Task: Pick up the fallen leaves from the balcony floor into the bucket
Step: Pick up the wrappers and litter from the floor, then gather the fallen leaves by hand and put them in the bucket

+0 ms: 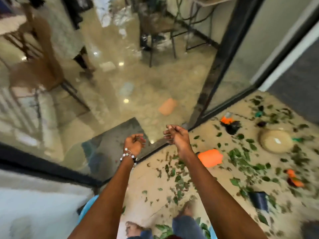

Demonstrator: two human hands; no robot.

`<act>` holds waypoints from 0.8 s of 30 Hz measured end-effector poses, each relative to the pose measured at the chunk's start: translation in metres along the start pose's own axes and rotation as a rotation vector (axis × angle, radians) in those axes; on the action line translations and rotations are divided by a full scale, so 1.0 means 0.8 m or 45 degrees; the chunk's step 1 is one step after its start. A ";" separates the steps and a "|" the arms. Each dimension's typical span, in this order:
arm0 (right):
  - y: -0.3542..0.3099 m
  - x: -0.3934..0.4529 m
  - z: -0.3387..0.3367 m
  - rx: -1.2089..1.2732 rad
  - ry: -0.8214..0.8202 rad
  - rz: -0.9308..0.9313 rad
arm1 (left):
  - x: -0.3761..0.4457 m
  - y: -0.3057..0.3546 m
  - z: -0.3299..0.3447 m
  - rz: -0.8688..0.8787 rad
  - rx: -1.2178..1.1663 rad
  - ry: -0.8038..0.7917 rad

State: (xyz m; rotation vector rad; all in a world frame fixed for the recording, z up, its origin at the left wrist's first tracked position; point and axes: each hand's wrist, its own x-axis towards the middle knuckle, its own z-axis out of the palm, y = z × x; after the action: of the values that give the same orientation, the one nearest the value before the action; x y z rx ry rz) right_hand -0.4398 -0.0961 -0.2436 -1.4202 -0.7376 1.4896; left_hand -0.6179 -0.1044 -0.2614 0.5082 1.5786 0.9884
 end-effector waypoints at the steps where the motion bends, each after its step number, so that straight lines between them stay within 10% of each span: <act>1: -0.011 0.003 -0.026 0.000 0.052 -0.017 | -0.003 0.008 0.030 0.027 0.023 -0.070; 24: -0.186 0.080 -0.577 0.284 0.933 -0.283 | -0.053 0.059 0.704 0.354 0.446 -0.827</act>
State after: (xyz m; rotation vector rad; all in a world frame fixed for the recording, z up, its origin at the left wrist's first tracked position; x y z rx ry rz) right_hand 0.0463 -0.0564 -0.2096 -1.5056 -0.2460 0.7572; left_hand -0.0819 0.0690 -0.1966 1.1872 1.1001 0.6435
